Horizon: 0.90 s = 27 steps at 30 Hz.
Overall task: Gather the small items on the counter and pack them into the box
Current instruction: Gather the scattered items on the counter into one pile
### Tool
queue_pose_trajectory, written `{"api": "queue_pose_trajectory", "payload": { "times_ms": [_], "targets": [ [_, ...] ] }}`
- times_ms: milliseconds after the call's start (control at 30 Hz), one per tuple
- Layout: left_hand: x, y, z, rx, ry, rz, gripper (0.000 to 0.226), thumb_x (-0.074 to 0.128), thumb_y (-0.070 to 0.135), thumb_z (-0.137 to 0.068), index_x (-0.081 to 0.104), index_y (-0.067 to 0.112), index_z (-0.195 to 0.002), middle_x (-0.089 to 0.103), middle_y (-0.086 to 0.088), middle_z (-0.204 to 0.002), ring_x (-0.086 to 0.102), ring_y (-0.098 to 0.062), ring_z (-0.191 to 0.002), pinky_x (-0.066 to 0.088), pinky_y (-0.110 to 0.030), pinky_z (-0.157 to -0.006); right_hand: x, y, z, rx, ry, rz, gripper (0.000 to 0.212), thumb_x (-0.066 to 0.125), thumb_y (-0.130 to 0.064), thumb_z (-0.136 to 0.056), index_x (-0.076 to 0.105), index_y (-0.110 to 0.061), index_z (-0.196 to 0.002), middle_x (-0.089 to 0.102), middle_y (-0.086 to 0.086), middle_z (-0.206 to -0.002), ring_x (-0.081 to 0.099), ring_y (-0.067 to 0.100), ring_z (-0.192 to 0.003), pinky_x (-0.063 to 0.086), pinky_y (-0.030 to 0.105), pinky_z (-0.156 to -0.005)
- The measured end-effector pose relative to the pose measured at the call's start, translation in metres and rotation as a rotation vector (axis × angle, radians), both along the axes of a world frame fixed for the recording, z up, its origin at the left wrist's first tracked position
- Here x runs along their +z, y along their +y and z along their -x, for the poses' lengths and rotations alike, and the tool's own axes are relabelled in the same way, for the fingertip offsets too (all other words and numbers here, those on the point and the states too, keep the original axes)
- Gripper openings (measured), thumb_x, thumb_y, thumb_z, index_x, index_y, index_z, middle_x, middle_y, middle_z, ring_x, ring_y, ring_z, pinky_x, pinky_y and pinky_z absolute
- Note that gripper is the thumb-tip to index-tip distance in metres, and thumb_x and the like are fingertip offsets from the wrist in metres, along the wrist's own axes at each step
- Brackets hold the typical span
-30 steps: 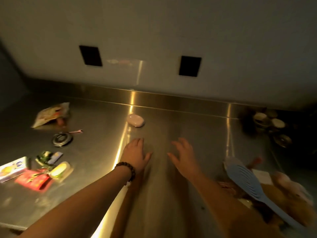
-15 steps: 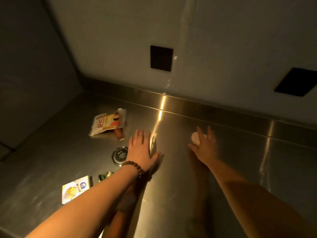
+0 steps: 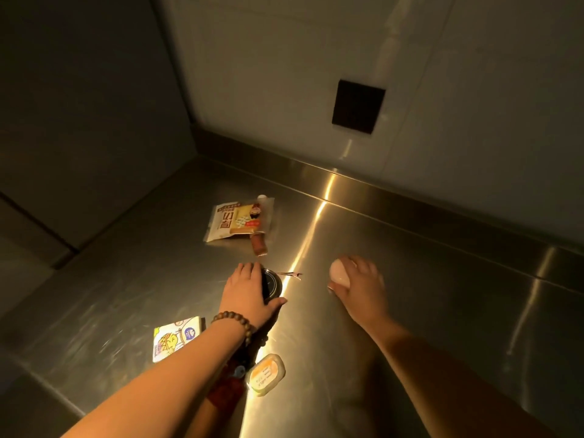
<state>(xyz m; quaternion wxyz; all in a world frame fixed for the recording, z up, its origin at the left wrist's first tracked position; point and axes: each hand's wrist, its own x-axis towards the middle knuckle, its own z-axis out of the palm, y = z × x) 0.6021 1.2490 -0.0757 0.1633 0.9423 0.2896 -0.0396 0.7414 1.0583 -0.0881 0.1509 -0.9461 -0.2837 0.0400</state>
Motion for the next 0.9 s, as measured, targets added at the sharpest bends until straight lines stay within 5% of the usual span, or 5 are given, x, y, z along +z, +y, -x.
{"api": "queue_pose_trajectory", "payload": {
  "times_ms": [133,467,600,900],
  "targets": [
    [0.007,-0.004,0.005,0.017,-0.068,0.019,0.080,0.063,0.062,-0.074,0.037,0.020,-0.137,0.046,-0.001,-0.135,0.042,-0.019,-0.123,0.036,-0.035,-0.108,0.000,0.007,0.016,0.021,-0.005,0.021,0.061,0.046,-0.048,-0.091,0.024,-0.032,-0.145,0.029,0.003,-0.149,0.028,0.023,-0.134,0.032,0.038,-0.109],
    [0.046,-0.043,-0.004,-0.141,-0.300,0.194,0.082,0.065,0.050,-0.079,0.024,0.027,-0.146,0.039,0.001,-0.136,0.036,-0.016,-0.125,0.035,-0.031,-0.105,0.031,-0.031,0.028,-0.064,-0.035,-0.045,0.061,0.050,-0.051,-0.089,0.027,-0.036,-0.143,0.034,-0.001,-0.146,0.032,0.019,-0.130,0.034,0.037,-0.106],
    [0.060,-0.083,-0.028,-0.250,-0.298,0.254,0.071,0.062,0.048,-0.083,0.028,0.033,-0.144,0.036,-0.002,-0.135,0.038,-0.020,-0.124,0.041,-0.036,-0.104,0.053,-0.083,0.040,-0.186,-0.035,-0.112,0.062,0.055,-0.046,-0.088,0.028,-0.036,-0.143,0.035,-0.003,-0.144,0.030,0.018,-0.130,0.032,0.036,-0.105],
    [0.084,-0.260,-0.058,-0.622,-0.342,0.510,0.068,0.079,0.034,-0.072,0.041,0.012,-0.125,0.041,-0.010,-0.128,0.048,-0.026,-0.115,0.039,-0.027,-0.098,0.103,-0.265,0.100,-0.577,-0.122,-0.134,0.066,0.063,-0.041,-0.083,0.037,-0.025,-0.141,0.043,0.004,-0.136,0.038,0.026,-0.125,0.032,0.041,-0.105]
  ]
}}
